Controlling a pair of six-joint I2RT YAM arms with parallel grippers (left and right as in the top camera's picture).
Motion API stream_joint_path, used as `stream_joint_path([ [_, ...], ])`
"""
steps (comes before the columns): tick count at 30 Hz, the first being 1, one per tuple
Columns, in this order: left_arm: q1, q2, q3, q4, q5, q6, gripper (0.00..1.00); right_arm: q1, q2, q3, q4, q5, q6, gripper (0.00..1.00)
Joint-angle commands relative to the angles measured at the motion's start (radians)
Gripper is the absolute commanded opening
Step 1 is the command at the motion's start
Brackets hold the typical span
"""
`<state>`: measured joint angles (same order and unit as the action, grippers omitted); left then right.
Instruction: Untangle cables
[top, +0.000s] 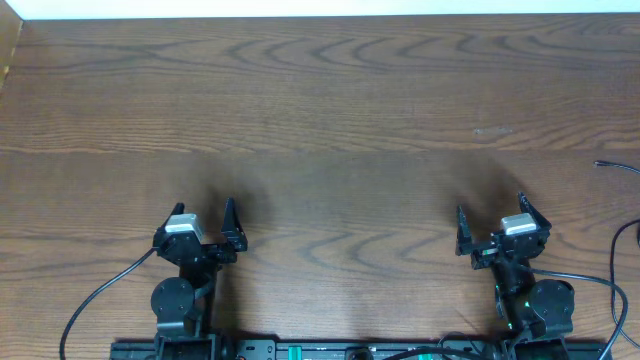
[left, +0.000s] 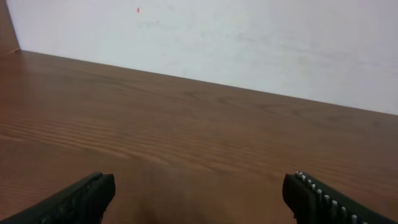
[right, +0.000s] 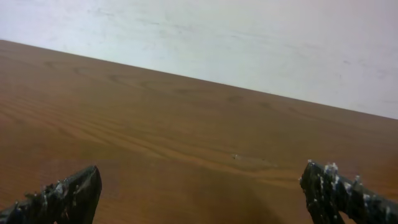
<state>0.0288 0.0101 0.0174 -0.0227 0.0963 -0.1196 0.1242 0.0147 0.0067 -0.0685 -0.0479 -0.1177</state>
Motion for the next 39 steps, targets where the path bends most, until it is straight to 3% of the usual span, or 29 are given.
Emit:
stream_joint_path([
  [1, -0.002, -0.005, -0.013, -0.038, 0.051, -0.085, 0.92, 0.008, -0.01, 0.0, -0.006, 0.012, -0.011, 0.99],
  [5, -0.002, -0.004, -0.013, -0.038, 0.051, -0.149, 0.92, 0.008, -0.01, 0.0, -0.006, 0.012, -0.011, 0.99],
  [14, -0.002, 0.019, -0.013, -0.036, 0.078, -0.138, 0.92, 0.008, -0.01, 0.0, -0.006, 0.012, -0.011, 0.99],
  [22, -0.002, 0.04, -0.013, -0.036, 0.072, 0.157, 0.92, 0.008, -0.01, 0.0, -0.006, 0.012, -0.011, 0.99],
  [25, -0.002, 0.04, -0.013, -0.036, 0.072, 0.212, 0.92, 0.008, -0.01, 0.0, -0.006, 0.012, -0.011, 0.99],
  [39, -0.003, -0.009, -0.013, -0.025, 0.076, 0.247, 0.92, 0.008, -0.01, 0.0, -0.006, 0.012, -0.011, 0.99],
])
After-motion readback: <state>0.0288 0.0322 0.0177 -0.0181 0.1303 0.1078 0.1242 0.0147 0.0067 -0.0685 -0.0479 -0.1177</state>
